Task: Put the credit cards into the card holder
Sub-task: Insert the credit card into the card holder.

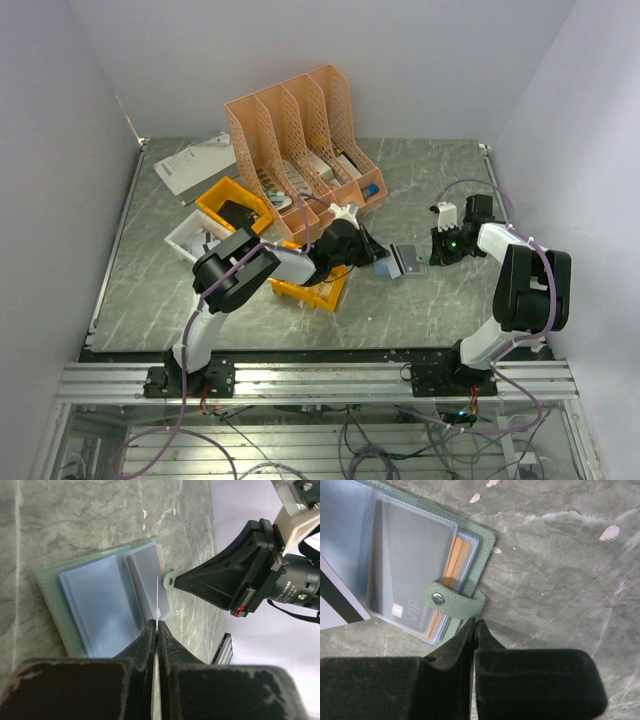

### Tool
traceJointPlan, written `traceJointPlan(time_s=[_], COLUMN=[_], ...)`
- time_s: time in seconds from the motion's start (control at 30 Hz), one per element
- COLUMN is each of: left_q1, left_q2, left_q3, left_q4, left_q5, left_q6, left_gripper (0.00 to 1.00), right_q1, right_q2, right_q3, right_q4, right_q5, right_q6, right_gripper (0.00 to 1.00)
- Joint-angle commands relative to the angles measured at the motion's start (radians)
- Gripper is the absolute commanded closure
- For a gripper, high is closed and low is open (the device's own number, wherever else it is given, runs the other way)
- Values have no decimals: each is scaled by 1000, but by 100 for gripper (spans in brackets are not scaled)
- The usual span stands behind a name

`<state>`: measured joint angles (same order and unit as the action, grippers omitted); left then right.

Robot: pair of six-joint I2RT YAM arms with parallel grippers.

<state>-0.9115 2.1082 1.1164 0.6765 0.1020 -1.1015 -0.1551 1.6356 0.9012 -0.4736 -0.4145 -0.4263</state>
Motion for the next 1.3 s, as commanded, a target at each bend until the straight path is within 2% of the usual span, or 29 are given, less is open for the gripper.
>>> traceJointPlan(time_s=[0.0, 0.97, 1.27], left_q1=[-6, 21, 42], left_q2=[21, 69, 65], left_q3=[59, 161, 145], left_q4=[-59, -240, -238], left_q5=[-43, -31, 10], left_q6=[7, 11, 7], left_gripper=[93, 93, 93], right_q1=[6, 6, 6], right_q2=[17, 44, 45], right_q3=[16, 19, 21], right_q4=[32, 34, 31], right_q5=[11, 28, 28], right_q6=[18, 29, 27], right_gripper=[100, 100, 100])
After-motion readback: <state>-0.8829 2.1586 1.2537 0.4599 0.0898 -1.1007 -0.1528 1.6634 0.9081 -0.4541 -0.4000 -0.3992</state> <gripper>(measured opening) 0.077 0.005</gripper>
